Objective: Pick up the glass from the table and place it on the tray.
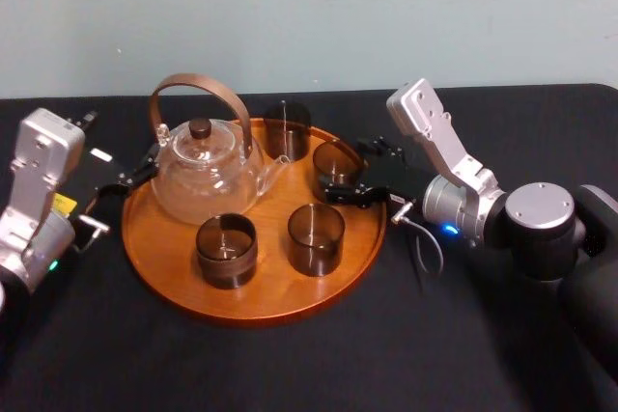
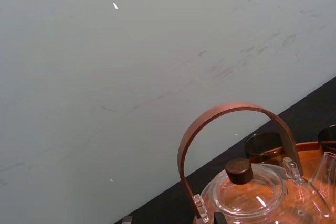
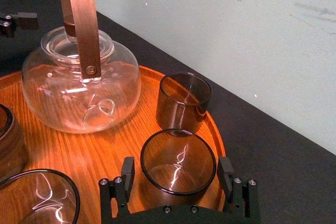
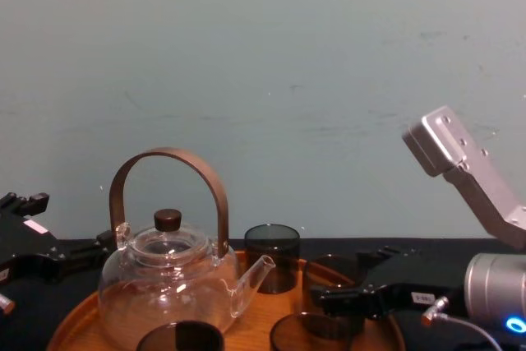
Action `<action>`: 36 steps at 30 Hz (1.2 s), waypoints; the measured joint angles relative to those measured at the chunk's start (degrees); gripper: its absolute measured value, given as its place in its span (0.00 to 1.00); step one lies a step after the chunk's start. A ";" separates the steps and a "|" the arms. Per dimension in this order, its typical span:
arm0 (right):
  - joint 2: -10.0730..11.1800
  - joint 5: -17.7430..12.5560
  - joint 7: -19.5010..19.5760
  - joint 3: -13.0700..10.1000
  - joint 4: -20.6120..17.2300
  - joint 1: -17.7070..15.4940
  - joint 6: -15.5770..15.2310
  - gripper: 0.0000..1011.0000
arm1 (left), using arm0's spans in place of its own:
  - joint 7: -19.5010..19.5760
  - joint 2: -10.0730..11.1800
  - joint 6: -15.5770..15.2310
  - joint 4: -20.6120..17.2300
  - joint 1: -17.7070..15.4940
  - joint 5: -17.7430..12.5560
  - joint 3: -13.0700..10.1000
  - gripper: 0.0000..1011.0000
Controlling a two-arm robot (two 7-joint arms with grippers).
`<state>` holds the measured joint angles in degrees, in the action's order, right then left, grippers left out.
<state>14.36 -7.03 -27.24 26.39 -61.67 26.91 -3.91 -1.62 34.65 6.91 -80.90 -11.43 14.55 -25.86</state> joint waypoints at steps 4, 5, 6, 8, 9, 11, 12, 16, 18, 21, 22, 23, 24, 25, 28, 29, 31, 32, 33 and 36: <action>0.43 -0.31 -0.16 -0.04 -0.58 -0.17 -0.05 0.99 | 0.00 0.00 0.00 0.00 0.00 0.00 0.00 0.99; 0.52 -0.39 -0.18 -0.05 -0.74 -0.20 -0.08 0.99 | 0.00 0.00 0.00 0.00 0.00 0.00 0.00 0.99; 0.69 -0.47 -0.21 -0.06 -1.10 -0.30 -0.10 0.99 | 0.00 0.00 0.00 0.00 0.00 0.00 0.00 0.99; 0.88 -0.58 -0.24 -0.10 -1.57 -0.42 -0.10 0.99 | 0.00 0.00 0.00 0.00 0.00 0.00 0.00 0.99; 1.09 -0.75 -0.26 -0.15 -2.08 -0.58 -0.10 0.99 | 0.00 0.00 0.00 0.00 0.00 0.00 -0.01 0.99; 1.39 -0.91 -0.26 -0.24 -2.93 -0.82 -0.09 0.99 | 0.00 0.00 0.00 0.00 0.00 0.00 0.00 0.99; 1.50 -0.92 -0.22 -0.25 -3.23 -0.90 -0.08 0.99 | 0.00 0.00 0.00 0.00 0.00 0.00 -0.01 0.99; 2.00 -0.92 0.04 -0.28 -4.53 -1.23 -0.01 0.99 | 0.00 0.00 0.00 0.00 0.00 0.00 0.00 0.99; 2.20 -0.96 0.14 -0.34 -5.03 -1.37 0.02 0.99 | 0.00 0.00 0.00 0.00 0.00 0.00 0.00 0.99; 2.52 -1.29 0.31 -0.59 -6.09 -1.67 0.06 0.99 | 0.00 0.00 0.00 0.00 0.00 0.00 -0.01 0.99; 2.76 -1.51 0.38 -0.83 -6.80 -1.92 0.08 0.99 | 0.00 0.00 0.00 0.00 0.00 0.00 0.00 0.99; 2.88 -1.66 0.42 -0.96 -7.20 -2.05 0.09 0.99 | 0.00 0.00 0.00 0.00 0.00 0.00 0.00 0.99; 3.03 -1.82 0.45 -1.12 -7.64 -2.21 0.11 0.99 | 0.00 0.00 0.00 0.00 0.00 0.00 0.00 0.99; 3.33 -2.10 0.54 -1.43 -8.54 -2.54 0.15 0.99 | 0.00 0.00 0.00 0.00 0.00 0.00 0.00 0.99; 4.17 -3.06 0.84 -2.42 -11.02 -3.69 0.18 0.99 | 0.00 0.00 0.00 0.00 0.00 0.00 0.00 0.99; 4.35 -3.32 0.94 -2.67 -11.55 -3.96 0.17 0.99 | 0.00 0.00 0.00 0.00 0.00 0.00 0.00 0.99; 5.10 -4.14 1.35 -3.63 -13.47 -5.01 0.16 0.99 | 0.00 0.00 0.00 0.00 0.00 0.00 0.00 0.99; 5.33 -4.35 1.51 -3.95 -13.92 -5.34 0.16 0.99 | 0.00 0.00 0.00 0.00 0.00 0.00 0.00 0.99; 5.78 -4.85 1.82 -4.49 -14.81 -5.95 0.16 0.99 | 0.00 0.00 0.00 0.00 0.00 0.00 0.00 0.99; 6.57 -5.50 2.37 -5.49 -16.02 -7.02 0.16 0.99 | 0.00 0.00 0.00 0.00 0.00 0.00 0.00 0.99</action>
<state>20.93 -12.53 -24.87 20.89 -77.69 19.90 -3.76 -1.62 34.65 6.91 -80.90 -11.43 14.55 -25.86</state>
